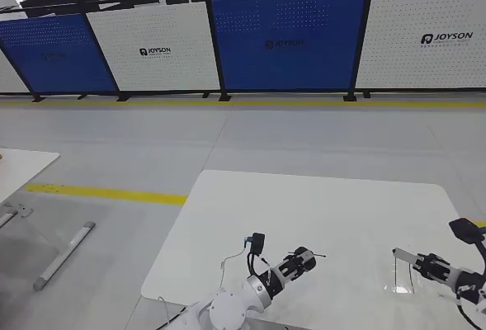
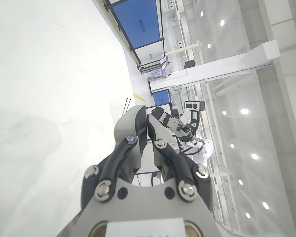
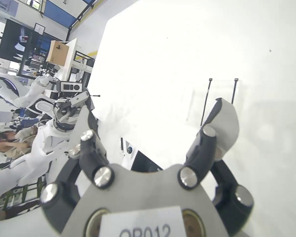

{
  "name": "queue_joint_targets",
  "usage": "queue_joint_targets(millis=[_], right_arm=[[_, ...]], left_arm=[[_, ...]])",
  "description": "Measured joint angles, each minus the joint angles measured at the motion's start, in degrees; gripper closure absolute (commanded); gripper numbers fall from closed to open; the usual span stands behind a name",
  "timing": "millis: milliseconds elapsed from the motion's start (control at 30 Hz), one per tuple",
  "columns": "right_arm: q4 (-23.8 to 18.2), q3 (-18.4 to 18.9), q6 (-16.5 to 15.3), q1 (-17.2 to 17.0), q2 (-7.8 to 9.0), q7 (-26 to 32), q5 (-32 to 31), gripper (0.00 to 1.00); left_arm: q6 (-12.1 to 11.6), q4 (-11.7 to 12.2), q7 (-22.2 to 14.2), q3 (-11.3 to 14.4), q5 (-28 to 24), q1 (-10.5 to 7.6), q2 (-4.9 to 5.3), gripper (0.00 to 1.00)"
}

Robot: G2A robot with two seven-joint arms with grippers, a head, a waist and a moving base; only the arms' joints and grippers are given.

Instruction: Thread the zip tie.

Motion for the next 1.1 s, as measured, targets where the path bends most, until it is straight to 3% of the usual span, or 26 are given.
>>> queue_joint_targets(millis=[533, 633, 867, 1100], right_arm=[[-0.85, -0.38, -0.55, -0.23, 0.13, -0.96, -1.69, 0.0], [-2.0, -0.96, -1.33, 1.31, 0.83, 4.27, -5.61, 0.0], [-3.24, -3.9, 5.8, 7.36, 1.96, 13.07, -17.31, 0.0], [-3.22, -4.03, 6.15, 7.56, 1.95, 12.9, -17.59, 0.0]], left_arm=[[0.0, 0.0, 0.0, 0.0, 0.0, 0.0, 0.0, 1.0], [0.0, 0.0, 0.0, 0.0, 0.0, 0.0, 0.0, 1.0], [0.0, 0.0, 0.0, 0.0, 0.0, 0.0, 0.0, 1.0], [0.0, 0.0, 0.0, 0.0, 0.0, 0.0, 0.0, 1.0]])
